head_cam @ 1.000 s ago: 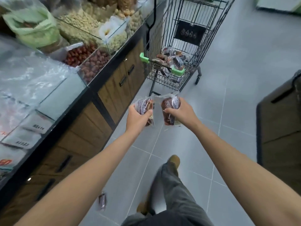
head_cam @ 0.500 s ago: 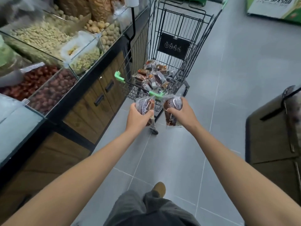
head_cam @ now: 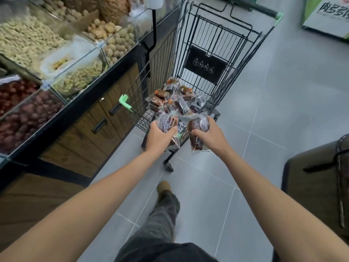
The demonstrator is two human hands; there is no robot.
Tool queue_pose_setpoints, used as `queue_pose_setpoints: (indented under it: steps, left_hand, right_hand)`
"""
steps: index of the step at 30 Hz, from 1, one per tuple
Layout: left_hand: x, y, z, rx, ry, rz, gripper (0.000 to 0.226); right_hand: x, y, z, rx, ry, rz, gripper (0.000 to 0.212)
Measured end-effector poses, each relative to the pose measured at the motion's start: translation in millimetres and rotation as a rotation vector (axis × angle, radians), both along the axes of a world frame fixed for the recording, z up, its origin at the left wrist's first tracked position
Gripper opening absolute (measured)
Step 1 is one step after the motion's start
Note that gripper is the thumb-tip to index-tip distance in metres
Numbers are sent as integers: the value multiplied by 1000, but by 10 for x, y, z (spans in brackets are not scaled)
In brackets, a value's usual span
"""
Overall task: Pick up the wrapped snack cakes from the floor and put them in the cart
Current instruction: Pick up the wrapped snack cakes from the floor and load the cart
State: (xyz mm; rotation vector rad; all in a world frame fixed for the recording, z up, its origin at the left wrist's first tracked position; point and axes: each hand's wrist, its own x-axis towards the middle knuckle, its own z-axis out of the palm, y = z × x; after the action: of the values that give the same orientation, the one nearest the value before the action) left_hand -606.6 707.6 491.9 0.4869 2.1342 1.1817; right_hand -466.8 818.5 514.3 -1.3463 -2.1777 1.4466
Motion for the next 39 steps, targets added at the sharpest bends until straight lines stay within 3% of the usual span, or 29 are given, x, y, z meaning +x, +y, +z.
queue_pose_setpoints:
  steps: [4,10,13,19,29,34,37,39]
  left_hand:
    - [-236,608,-60,-8,-38,21,71]
    - [-664,1251,-78,10,-105,50,61]
    - [-866,1469,-78,7,-93,85,58]
    - [-1234,1982,-158,-34,-136,169,79]
    - [-1603,3048,-630,-162,-292,469,80]
    - [-1602,3649,-960,-243,-385,605,87]
    - [-1577,3965,-1190,-280,-435,676,90]
    - [-1579,4127,-1360,-290,-488,703,90]
  right_hand:
    - [-225,620,-42,-21,-65,15,86]
    - [-677,1299,-61,-43,-49,52,62]
    - [-886,1587,-93,-23,-108,114,79]
    - [-1390,2258,-196,-13,-134,220,78]
    - [-2320,3512,-646,-82,-318,511,83]
    - [-2653,4101,-1031,-158,-385,549,67]
    - [-2788,4337,-1348,-194,-415,609,81]
    - [-2831,4457,-1563,-207,-438,641,76]
